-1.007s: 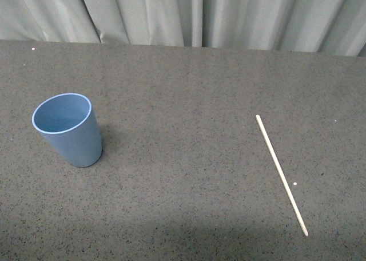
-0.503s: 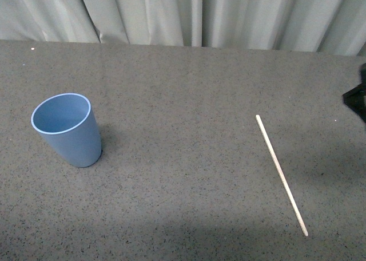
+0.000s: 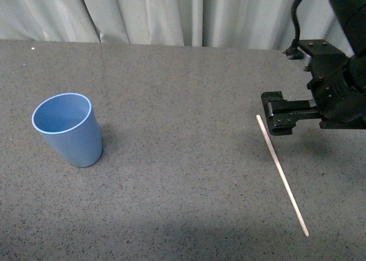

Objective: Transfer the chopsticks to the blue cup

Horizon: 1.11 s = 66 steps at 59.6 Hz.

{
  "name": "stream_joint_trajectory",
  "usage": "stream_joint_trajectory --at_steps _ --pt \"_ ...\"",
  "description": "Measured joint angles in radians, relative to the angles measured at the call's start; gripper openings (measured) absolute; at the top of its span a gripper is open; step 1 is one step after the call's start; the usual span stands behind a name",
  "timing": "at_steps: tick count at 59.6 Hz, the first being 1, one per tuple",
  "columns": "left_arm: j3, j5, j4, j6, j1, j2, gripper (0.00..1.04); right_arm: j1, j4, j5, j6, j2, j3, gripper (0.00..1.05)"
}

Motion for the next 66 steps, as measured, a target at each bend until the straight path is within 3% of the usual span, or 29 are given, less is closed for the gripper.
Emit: stream_joint_trajectory --at_steps 21,52,55,66 --pt "0.000 0.000 0.000 0.000 0.000 0.000 0.98 0.034 -0.089 -0.032 0.063 0.148 0.159 0.95" --pt "0.000 0.000 0.000 0.000 0.000 0.000 0.98 0.074 -0.185 -0.016 0.134 0.201 0.180 0.95" --pt "0.000 0.000 0.000 0.000 0.000 0.000 0.98 0.076 -0.185 -0.011 0.141 0.205 0.182 0.92" --pt "0.000 0.000 0.000 0.000 0.000 0.000 0.98 0.074 -0.192 -0.007 0.158 0.214 0.198 0.62"
